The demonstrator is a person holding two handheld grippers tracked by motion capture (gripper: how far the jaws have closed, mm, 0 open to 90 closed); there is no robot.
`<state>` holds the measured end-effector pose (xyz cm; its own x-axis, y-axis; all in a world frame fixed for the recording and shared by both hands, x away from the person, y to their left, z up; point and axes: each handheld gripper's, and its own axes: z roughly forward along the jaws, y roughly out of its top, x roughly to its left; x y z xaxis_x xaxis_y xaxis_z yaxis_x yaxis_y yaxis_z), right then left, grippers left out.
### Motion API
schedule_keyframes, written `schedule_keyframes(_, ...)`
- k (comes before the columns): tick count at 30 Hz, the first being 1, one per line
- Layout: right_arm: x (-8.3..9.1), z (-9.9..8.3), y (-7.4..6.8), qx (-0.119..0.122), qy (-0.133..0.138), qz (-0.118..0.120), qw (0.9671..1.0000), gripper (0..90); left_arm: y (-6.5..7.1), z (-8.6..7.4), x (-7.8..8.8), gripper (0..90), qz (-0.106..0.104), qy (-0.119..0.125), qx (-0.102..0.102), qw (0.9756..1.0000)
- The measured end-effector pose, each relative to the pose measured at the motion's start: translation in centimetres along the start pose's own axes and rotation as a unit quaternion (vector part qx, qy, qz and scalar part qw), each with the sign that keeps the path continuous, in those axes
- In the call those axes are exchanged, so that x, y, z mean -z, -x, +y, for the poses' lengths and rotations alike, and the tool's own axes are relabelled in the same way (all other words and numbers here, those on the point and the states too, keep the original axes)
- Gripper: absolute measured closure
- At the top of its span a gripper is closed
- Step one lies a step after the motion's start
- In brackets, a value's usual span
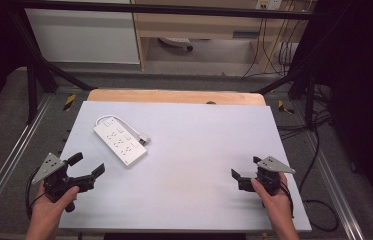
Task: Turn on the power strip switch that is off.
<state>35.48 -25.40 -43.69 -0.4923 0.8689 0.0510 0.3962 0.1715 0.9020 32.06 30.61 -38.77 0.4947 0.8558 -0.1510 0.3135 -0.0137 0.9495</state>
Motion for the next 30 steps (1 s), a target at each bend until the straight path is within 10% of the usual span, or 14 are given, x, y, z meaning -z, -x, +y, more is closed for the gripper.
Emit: schedule_keyframes(30,-0.2,-0.1,0.4,-0.011,0.001,0.001,0.9999,3.5,0.9,3.1,-3.5,6.0,-0.009,-0.008,-0.015,0.9998)
